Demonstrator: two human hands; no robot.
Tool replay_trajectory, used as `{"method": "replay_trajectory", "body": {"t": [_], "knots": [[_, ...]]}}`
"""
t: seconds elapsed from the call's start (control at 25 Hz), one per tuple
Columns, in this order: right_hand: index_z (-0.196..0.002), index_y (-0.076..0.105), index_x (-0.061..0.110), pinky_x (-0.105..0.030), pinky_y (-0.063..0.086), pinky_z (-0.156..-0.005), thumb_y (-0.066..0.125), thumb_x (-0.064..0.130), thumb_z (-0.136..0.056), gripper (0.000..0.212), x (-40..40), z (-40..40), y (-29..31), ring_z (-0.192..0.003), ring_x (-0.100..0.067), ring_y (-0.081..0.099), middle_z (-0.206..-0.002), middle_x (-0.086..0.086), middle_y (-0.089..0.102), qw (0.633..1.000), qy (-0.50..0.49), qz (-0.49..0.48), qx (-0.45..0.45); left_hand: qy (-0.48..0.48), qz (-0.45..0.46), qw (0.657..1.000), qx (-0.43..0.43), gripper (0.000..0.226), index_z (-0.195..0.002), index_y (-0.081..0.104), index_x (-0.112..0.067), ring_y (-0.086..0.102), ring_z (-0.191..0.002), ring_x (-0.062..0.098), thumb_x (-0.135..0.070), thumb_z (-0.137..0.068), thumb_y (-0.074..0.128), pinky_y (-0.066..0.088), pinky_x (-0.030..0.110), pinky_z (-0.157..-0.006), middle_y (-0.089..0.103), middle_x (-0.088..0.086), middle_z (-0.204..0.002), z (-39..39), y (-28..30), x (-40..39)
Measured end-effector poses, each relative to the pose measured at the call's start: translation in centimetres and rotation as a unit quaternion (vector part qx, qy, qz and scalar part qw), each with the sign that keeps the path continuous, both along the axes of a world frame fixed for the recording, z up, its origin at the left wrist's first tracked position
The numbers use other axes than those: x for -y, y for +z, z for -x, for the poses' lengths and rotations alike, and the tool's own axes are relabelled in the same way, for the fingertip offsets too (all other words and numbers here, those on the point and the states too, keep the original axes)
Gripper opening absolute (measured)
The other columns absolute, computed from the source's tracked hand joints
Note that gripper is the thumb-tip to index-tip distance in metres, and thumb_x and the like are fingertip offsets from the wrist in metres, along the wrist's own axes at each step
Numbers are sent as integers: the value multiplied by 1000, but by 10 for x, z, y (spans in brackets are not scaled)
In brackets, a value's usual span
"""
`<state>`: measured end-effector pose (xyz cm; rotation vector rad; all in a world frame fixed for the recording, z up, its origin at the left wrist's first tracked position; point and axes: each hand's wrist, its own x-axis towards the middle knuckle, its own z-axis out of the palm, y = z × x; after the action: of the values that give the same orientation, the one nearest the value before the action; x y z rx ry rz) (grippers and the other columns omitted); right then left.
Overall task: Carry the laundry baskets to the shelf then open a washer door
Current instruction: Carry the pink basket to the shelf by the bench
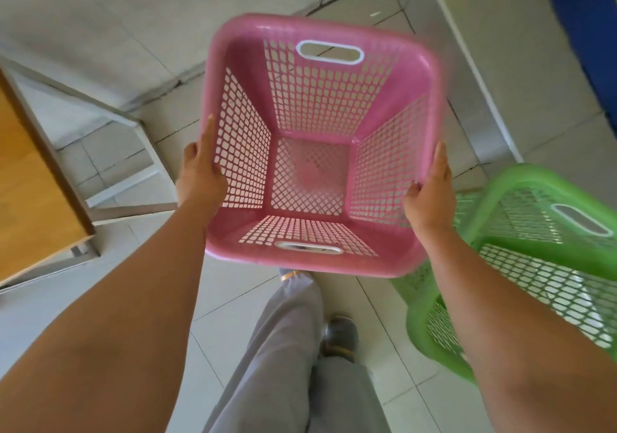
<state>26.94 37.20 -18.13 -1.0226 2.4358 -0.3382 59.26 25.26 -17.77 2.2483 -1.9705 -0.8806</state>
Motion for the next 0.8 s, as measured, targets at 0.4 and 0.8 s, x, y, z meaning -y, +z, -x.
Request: {"method": "replay_trajectory", "body": {"t": [0.4, 0.8], "knots": [[-153, 4, 29, -43, 61, -74, 55, 3, -90, 85, -117, -58, 116, -109, -29, 63, -153, -10, 31, 994, 94, 35, 38, 104, 36, 994, -13, 78, -144, 23, -54, 60, -102, 38, -3, -87, 38, 50, 42, -76, 49, 12, -136, -71, 138, -167], [-152, 2, 34, -25, 54, -50, 54, 9, -90, 84, -227, -128, 209, -74, -12, 60, -146, -7, 38, 961, 266, 57, 43, 270, 85, 958, -38, 77, -143, 35, -46, 59, -91, 30, 2, -84, 40, 41, 32, -68, 52, 5, -131, -154, 222, -378]]}}
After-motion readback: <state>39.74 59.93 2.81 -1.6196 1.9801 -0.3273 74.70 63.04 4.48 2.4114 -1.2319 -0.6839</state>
